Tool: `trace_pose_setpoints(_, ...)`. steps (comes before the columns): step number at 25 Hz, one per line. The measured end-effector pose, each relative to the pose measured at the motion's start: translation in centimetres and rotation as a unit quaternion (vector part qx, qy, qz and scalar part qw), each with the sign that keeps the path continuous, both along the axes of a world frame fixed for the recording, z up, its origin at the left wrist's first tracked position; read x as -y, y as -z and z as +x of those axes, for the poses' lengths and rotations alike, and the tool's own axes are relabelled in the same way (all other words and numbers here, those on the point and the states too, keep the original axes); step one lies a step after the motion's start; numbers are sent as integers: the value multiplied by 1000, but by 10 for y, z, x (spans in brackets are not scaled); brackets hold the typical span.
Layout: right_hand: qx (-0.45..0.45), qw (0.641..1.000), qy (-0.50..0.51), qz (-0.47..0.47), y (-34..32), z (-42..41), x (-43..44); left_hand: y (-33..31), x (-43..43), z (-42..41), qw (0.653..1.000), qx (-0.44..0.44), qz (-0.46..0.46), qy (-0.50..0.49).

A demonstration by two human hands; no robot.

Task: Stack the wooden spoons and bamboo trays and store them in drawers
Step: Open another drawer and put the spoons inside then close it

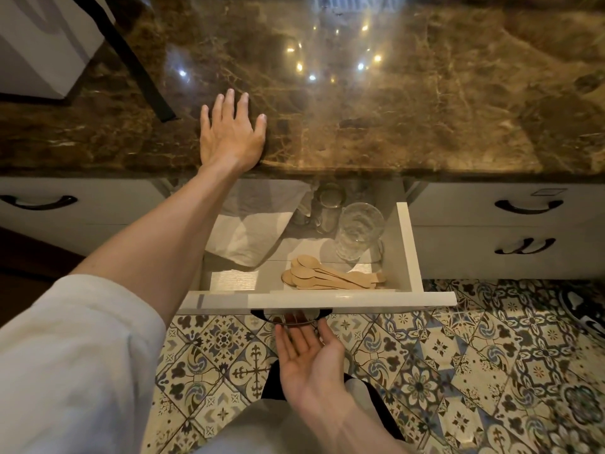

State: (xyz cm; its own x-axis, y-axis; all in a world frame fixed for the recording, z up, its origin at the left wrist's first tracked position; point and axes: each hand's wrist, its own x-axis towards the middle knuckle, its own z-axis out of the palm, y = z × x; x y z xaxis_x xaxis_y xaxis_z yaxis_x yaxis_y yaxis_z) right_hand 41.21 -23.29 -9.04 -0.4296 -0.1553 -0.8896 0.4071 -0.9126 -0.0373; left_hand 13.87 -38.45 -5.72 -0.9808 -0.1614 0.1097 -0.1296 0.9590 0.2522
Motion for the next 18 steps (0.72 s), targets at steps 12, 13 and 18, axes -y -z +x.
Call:
trace_pose_setpoints(12, -2, 1000, 25, -17, -3, -38, 4, -7, -2, 5, 1000, -5, 4, 4)
trace_pose_setpoints(13, -2, 1000, 26, -17, -4, -45, 6, -7, -2, 5, 1000, -5, 4, 3)
trace_pose_setpoints(18, 5, 999, 34, -8, -5, -79, 15, -6, -3, 3, 1000, -13, 3, -1)
